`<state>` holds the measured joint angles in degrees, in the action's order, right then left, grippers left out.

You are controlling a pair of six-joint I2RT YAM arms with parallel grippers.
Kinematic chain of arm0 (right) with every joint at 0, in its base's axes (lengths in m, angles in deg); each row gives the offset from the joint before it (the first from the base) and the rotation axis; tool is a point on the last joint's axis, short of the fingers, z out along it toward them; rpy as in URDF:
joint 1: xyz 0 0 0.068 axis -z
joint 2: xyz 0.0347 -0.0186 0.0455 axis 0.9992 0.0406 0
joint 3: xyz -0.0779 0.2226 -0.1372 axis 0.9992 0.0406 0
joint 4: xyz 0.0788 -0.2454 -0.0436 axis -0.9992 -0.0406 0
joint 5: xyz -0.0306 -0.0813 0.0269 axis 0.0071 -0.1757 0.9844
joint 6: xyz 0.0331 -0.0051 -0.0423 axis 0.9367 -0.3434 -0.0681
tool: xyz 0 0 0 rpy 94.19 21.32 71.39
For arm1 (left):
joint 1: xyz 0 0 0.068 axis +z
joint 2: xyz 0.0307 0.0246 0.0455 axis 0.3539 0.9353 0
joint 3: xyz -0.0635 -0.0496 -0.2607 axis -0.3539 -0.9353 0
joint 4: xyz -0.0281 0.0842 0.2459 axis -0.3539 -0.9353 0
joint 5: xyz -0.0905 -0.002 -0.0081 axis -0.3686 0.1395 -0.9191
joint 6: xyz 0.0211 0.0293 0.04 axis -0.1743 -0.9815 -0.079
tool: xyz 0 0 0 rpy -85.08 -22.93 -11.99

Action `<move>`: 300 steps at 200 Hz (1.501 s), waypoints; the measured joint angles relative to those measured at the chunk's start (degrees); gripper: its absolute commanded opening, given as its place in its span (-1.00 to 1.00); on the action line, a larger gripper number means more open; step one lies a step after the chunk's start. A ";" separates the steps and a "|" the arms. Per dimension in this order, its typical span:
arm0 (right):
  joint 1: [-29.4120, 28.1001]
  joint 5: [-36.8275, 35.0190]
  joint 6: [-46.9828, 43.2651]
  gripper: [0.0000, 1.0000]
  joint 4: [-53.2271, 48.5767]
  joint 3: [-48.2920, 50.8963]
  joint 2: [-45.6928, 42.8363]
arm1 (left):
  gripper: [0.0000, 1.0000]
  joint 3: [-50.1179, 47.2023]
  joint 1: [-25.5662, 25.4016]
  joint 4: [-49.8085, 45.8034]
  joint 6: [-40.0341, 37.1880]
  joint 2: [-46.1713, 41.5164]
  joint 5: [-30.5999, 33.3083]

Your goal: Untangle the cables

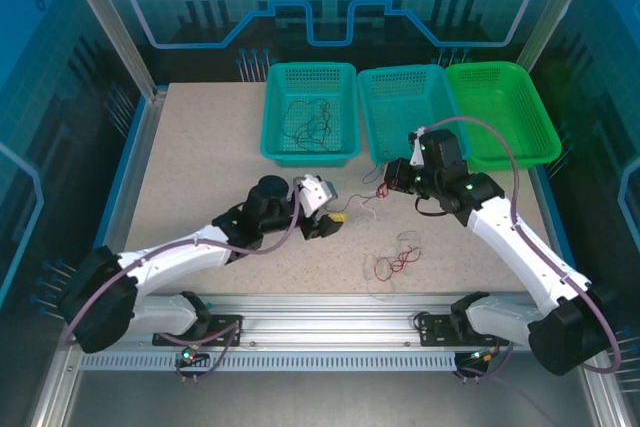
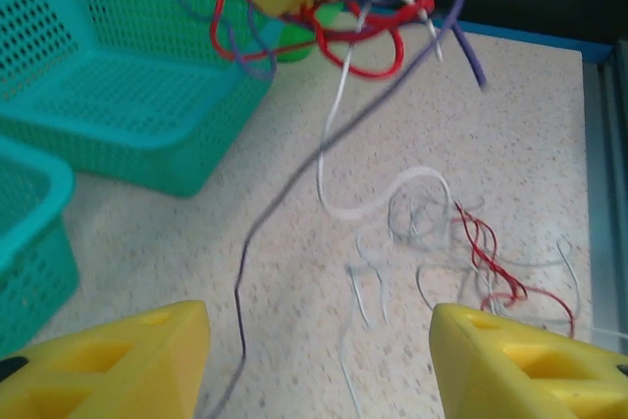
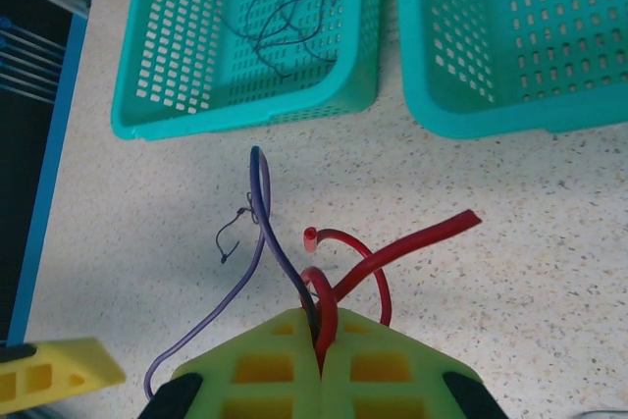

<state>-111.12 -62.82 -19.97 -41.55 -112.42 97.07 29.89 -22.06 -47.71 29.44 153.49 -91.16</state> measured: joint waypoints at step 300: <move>21.94 3.34 -2.01 -1.00 -3.96 15.19 -7.23 | -0.08 2.67 1.22 3.21 7.39 -1.09 -3.52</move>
<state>-89.17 -59.48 -21.98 -45.51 -97.23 89.84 32.55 -20.84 -44.50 36.83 152.39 -94.68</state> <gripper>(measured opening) 0.052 0.391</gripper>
